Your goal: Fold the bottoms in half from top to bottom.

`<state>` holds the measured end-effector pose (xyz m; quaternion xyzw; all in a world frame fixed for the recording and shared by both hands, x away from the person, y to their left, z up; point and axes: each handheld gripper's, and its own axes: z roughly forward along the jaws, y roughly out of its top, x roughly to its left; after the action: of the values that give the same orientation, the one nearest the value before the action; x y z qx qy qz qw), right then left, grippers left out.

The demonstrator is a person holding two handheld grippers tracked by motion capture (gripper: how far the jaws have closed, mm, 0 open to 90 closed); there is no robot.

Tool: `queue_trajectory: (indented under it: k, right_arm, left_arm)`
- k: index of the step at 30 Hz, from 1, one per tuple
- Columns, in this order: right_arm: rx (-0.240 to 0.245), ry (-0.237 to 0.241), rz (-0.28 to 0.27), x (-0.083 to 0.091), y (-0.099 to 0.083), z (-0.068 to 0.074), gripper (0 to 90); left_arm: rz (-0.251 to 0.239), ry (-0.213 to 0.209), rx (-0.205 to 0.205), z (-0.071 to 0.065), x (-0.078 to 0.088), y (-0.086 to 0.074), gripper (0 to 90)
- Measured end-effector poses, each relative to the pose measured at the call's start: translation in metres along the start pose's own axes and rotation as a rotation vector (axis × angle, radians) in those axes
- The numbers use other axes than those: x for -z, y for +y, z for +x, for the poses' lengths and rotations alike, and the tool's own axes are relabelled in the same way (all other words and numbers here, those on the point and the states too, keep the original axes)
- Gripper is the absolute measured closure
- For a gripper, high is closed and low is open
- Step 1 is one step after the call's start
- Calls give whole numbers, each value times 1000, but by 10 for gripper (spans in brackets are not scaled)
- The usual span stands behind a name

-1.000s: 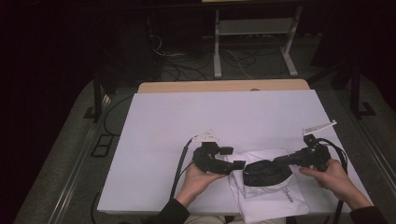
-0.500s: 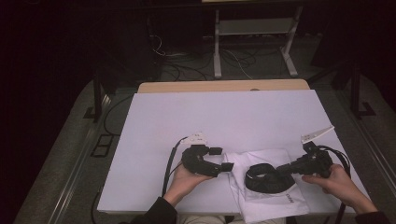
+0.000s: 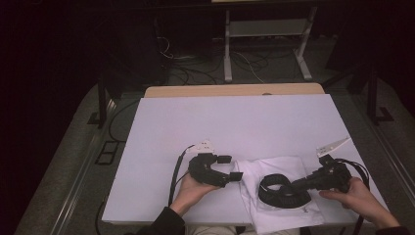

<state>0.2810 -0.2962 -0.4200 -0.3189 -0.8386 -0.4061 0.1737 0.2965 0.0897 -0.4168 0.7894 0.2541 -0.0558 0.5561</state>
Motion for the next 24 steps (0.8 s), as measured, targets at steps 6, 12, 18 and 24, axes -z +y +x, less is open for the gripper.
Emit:
queue_trajectory:
  k: [6, 12, 18, 24]
  right_arm:
    - [40, -84, 0, 2, 2, 7, 552]
    - [38, -115, -28, 5, 10, 5, 419]
    - [30, -155, -52, 6, 22, -4, 387]
    - [24, -155, -82, 8, 31, -10, 421]
  left_arm:
    - [-12, -16, 2, 1, 1, 0, 173]
    - [-25, -18, 4, 2, 2, 0, 169]
    - [-38, -22, 5, 3, 2, 1, 169]
    - [-44, -22, 7, 3, 3, 1, 167]
